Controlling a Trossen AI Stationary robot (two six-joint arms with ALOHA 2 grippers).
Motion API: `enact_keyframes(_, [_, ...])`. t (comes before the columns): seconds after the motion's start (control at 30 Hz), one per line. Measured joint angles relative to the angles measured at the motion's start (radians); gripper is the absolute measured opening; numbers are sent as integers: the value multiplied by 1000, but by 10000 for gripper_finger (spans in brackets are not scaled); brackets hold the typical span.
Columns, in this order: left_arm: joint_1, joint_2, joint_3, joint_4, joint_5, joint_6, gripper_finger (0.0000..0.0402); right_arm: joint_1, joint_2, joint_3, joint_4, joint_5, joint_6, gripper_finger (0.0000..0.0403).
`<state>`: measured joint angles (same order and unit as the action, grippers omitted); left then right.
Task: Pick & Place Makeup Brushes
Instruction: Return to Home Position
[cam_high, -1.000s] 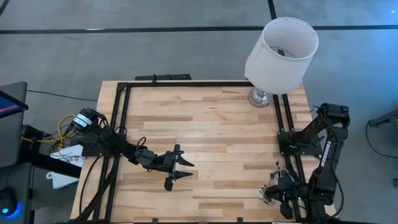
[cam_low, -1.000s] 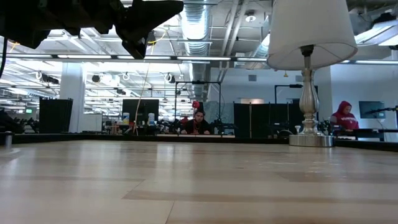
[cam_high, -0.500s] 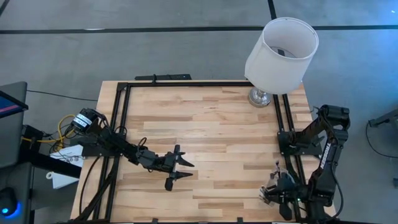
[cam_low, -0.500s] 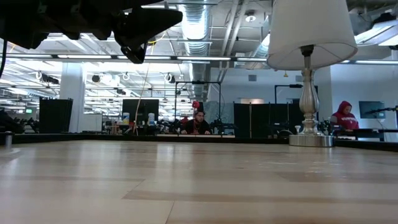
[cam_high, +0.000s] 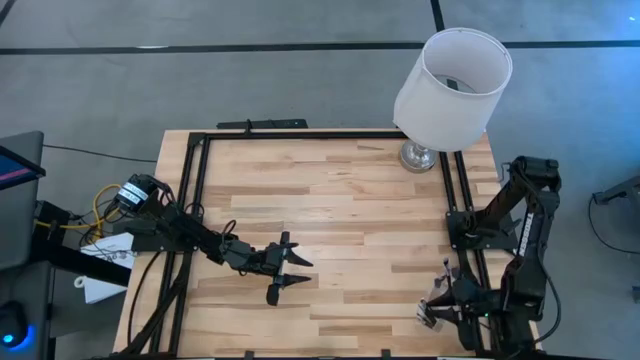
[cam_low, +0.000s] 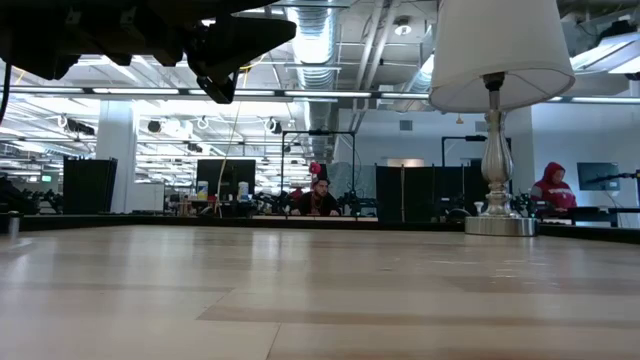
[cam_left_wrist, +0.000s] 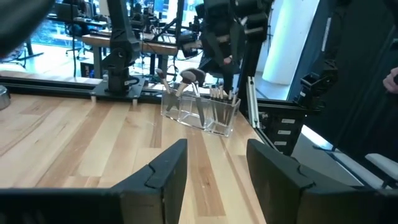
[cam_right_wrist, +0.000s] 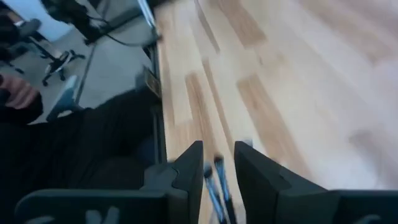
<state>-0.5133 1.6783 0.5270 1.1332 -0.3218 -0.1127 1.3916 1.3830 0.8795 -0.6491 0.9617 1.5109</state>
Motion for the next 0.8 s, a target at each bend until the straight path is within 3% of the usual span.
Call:
enact_keyframes(0.13, [4,0,0,0,1,0,163,-28,-61,0,0,118,-204,83])
enact_keyframes(0.33, [12,0,0,0,0,0,163,-131,-102,0,0,405,-547,82])
enact_keyframes(0.43, [12,0,0,0,0,0,163,-221,-103,0,0,457,-628,80])
enact_keyframes(0.5, [12,0,0,0,0,2,163,-299,-103,0,0,409,-657,78])
enact_keyframes(0.6, [32,0,0,1,2,8,163,-458,-103,0,14,258,-697,73])
enact_keyframes(0.7, [65,0,0,11,1,3,163,-637,-98,-1,92,37,-820,67])
enact_keyframes(0.8, [96,-1,0,20,0,3,163,-784,-87,-2,239,-202,-1045,62])
